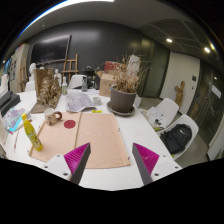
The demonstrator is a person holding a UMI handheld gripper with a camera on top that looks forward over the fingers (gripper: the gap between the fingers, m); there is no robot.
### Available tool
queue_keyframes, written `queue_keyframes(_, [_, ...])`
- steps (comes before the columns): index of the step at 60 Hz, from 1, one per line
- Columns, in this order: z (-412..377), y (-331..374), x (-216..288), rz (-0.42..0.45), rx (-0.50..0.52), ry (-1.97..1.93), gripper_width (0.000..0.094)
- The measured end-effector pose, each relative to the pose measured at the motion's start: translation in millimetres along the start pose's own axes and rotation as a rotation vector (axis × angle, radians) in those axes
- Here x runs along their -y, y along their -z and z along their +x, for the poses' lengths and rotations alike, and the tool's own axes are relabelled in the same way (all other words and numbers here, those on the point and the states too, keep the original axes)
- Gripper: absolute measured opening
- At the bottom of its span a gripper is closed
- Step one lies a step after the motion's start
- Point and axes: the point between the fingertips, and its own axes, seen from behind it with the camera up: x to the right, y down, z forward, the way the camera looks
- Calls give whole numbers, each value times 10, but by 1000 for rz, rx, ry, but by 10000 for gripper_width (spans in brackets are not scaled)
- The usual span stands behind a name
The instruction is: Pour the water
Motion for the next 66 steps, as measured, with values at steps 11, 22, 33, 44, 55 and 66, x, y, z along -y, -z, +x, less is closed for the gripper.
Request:
queue_keyframes(11, [-638, -14, -102, -4, 72, 17, 862])
queue_keyframes(22, [-1600, 6, -366, -7, 166, 24, 864])
queue_keyframes(33, [-2707, -100, -572, 9, 278, 22, 865])
queue_keyframes(44, [-3638, -505, -574, 55, 338, 15, 855])
queue_keyframes(55, [-4089, -1034, -402, 119, 312, -12, 764])
queue_keyframes(66, [-4263, -1252, -296, 156, 309, -32, 446])
